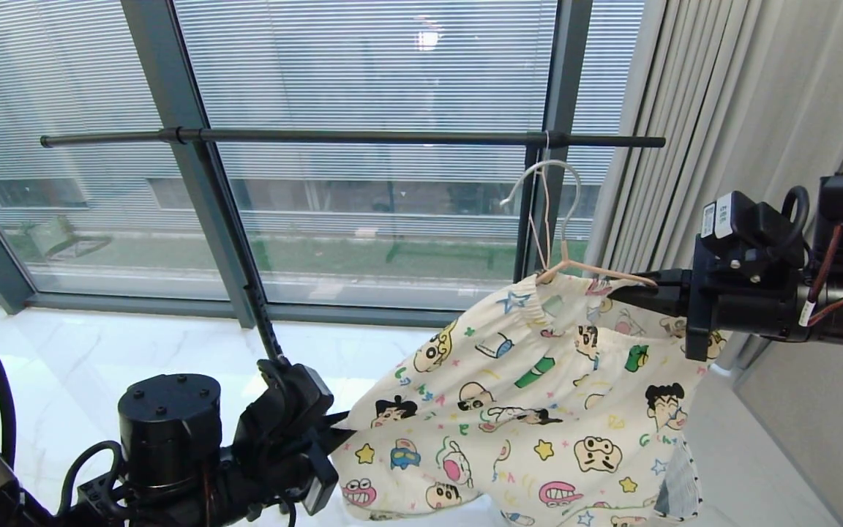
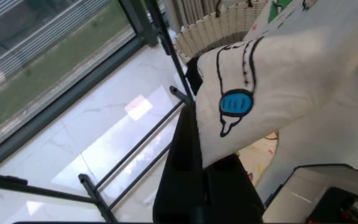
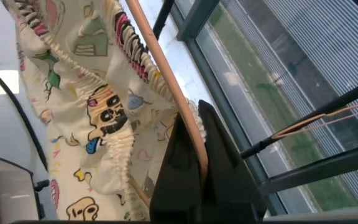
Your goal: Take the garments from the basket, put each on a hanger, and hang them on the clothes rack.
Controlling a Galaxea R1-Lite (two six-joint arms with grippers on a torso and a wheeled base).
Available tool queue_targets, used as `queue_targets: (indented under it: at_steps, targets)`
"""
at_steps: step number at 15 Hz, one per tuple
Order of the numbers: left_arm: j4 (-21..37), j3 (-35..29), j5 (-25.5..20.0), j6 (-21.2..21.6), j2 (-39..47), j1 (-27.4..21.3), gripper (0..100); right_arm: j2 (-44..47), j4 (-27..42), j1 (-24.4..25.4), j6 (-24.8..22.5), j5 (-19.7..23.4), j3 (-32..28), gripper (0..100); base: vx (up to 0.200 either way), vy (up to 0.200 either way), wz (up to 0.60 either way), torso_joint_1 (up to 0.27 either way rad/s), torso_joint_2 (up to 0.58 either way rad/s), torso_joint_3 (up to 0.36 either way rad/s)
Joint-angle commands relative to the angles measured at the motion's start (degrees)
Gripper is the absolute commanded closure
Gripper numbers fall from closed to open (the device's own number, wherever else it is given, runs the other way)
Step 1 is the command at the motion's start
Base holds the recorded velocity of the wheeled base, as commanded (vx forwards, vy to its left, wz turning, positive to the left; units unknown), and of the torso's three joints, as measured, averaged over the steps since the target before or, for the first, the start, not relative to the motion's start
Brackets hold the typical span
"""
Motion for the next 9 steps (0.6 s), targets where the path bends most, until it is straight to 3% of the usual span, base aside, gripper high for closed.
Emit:
queue_targets:
  at_steps: [1, 5, 9]
  targets:
    - [-1.23, 0.80, 0.24, 0.01, 0.63, 3.49, 100, -0.59, -0.01, -0.14, 0.50, 0.02, 0.30, 100, 0.000, 0.000, 0.00, 0.000, 0.00, 0.000]
    - [-1.40, 4.49, 0.24, 0.45, 1.07, 11.05, 100, -1.38, -0.09, -0.23, 4.37, -1.12, 0.30, 100, 0.000, 0.000, 0.00, 0.000, 0.00, 0.000]
    - [-4.39, 4.93, 0.32, 0.62, 1.16, 8.68, 100, -1.64, -0.09, 0.21, 6.48, -1.65, 0.30, 100, 0.000, 0.000, 0.00, 0.000, 0.00, 0.000]
